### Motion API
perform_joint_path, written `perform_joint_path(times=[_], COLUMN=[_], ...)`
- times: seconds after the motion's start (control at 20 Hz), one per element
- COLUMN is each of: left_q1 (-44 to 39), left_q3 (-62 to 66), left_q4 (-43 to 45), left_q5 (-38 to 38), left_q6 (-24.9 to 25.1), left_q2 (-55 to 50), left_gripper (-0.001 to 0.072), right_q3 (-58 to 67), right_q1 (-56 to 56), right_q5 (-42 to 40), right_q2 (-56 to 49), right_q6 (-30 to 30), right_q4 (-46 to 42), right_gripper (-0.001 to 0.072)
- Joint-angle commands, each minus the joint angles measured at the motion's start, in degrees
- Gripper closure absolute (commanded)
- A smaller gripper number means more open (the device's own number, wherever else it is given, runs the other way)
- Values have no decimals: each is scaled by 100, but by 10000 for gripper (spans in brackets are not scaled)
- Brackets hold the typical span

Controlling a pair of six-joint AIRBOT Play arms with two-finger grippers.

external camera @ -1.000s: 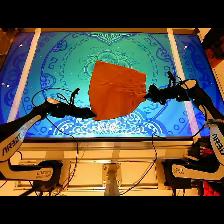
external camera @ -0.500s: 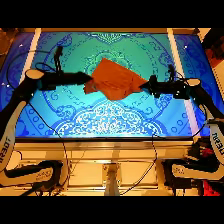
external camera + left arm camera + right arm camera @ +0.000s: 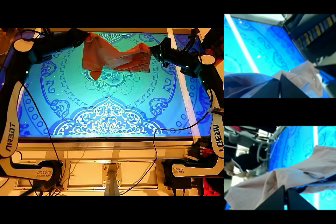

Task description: Fold the clothes and pants, and hang the long-sleeved shirts on hangers.

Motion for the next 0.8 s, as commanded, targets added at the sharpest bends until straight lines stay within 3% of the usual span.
perform_joint_path(times=[0.0, 0.1, 0.25, 0.55, 0.75], left_q1=[20, -7, -92, -389, -717], left_q3=[162, -7, -656, -2774, -3910], left_q4=[1248, 2124, 2629, 3198, 3204], left_q5=[-946, -1554, -2020, -1971, -1731], left_q6=[-192, -732, -831, -925, -927], left_q2=[-83, -72, 136, 1316, 2044], left_gripper=[703, 704, 705, 705, 705], right_q3=[225, 153, -570, -3268, -4612], right_q1=[-4, -4, -4, -4, -4], right_q5=[848, 1473, 1775, 1648, 1720], right_q2=[-46, -17, 391, 2168, 3355], right_q6=[129, 457, 549, 588, 1029], right_q4=[-1154, -1952, -2588, -2662, -2656], right_gripper=[702, 702, 703, 702, 702])
